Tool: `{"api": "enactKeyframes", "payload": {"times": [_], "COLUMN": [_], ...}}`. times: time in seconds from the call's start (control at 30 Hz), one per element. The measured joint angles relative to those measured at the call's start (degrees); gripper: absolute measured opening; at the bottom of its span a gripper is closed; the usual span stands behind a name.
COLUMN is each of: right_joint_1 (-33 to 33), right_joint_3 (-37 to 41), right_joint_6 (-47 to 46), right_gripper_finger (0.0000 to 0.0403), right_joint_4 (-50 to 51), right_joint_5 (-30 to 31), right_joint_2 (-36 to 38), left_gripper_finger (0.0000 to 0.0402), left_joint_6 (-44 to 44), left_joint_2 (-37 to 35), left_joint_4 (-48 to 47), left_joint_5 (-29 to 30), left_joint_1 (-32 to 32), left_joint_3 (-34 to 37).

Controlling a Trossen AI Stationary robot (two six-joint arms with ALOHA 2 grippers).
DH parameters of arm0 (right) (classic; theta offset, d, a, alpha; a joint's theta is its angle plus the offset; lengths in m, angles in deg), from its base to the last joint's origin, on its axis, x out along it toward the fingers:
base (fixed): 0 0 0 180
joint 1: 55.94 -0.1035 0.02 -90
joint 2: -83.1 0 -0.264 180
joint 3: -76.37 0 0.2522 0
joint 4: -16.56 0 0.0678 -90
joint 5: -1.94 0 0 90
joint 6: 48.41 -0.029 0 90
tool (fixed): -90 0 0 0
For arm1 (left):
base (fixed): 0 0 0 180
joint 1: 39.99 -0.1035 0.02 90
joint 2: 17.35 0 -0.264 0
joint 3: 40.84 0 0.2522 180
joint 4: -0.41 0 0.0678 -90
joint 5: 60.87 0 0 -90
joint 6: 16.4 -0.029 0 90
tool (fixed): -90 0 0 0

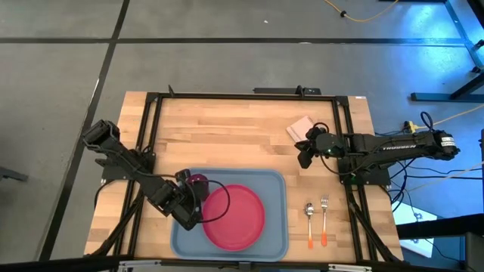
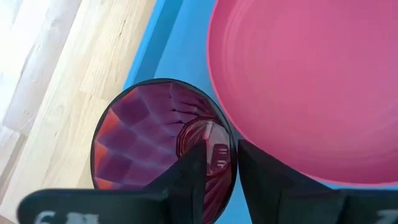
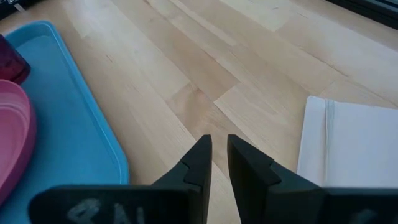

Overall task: Pick and place plate/cup/fork/spoon on tray
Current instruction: Put the red cup on the top left side of the pink plate on the blue tray, then put the orange fork on the right side of the pink plate on the blue tray

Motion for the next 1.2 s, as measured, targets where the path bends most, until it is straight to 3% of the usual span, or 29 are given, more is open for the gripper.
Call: {"api": "enactKeyframes", "payload": {"times": [0.7,0.83,1.0,1.2], "right_joint_1": [0.01,0.01,-0.01,0.0], "right_joint_3": [0.0,0.0,0.0,-0.02], "right_joint_6": [0.2,0.2,0.18,0.2], "right_gripper_finger": [0.0057,0.0057,0.0057,0.0057], "right_joint_4": [0.01,0.01,0.01,0.01], "right_joint_5": [0.01,0.01,0.01,0.01], "right_joint_2": [0.0,0.0,0.0,0.0], "left_gripper_finger": [0.0084,0.0084,0.0084,0.0084], "left_joint_6": [-2.92,-7.34,-15.77,-26.23], "left_joint_2": [0.0,-0.02,-0.02,-0.07], "left_joint_4": [2.26,4.78,6.35,6.75], "left_joint_5": [4.35,6.91,13.9,30.42], "left_joint_1": [0.0,0.0,0.0,0.0], "left_joint_3": [-0.02,-0.35,-3.74,-7.58]}}
